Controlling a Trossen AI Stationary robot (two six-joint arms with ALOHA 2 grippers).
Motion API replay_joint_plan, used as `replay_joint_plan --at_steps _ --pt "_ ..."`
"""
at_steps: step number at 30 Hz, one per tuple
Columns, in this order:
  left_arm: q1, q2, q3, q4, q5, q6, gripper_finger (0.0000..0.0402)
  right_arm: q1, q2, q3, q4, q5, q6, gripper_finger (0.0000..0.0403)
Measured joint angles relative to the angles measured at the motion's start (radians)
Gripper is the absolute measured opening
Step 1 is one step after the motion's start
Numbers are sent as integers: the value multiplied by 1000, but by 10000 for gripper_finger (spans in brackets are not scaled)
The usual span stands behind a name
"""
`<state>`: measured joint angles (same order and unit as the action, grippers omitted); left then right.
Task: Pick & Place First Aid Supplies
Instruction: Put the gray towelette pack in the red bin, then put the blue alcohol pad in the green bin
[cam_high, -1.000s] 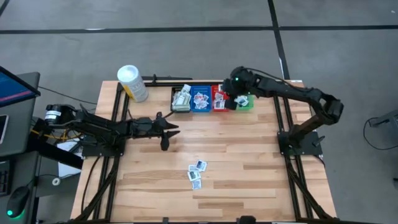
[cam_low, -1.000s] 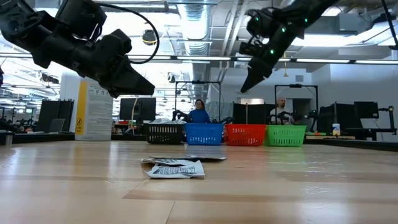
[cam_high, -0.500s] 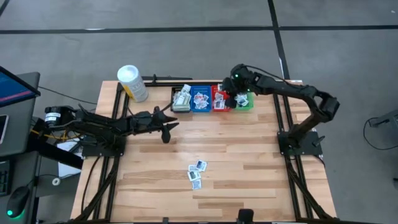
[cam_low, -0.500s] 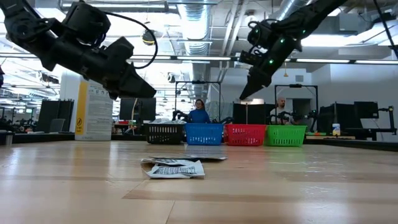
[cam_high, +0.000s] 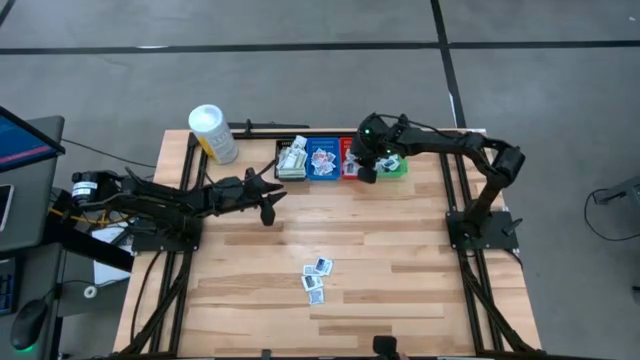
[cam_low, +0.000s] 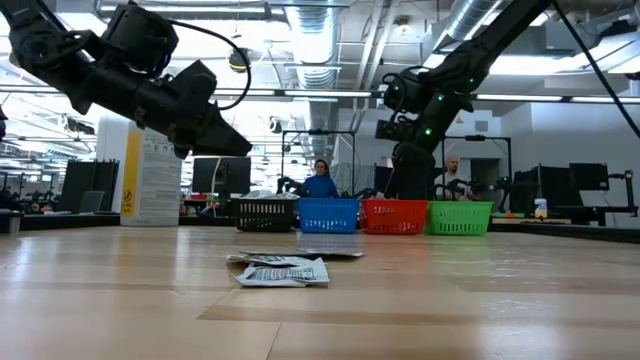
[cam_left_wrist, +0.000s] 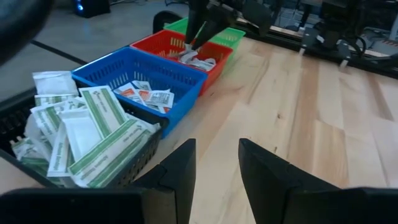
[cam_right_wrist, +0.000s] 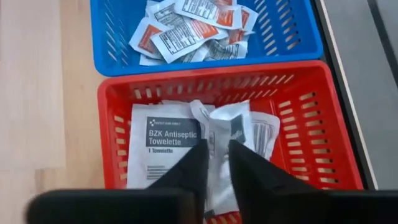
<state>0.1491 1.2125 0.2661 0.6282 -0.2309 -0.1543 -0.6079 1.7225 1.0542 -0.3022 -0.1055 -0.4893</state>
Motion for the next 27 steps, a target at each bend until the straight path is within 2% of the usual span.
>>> replay_joint_plan --at_steps 8,13,21,27 --pt "11 0 0 0 -4 0 121 0 -10 1 -9 0 0 149" --pt "10 0 0 0 -4 0 121 41 -10 1 -16 2 8 184" --pt "8 0 0 0 -4 -7 121 173 -51 0 -15 70 -15 181" --pt "6 0 0 1 -2 -27 121 297 -75 1 -16 72 2 170"
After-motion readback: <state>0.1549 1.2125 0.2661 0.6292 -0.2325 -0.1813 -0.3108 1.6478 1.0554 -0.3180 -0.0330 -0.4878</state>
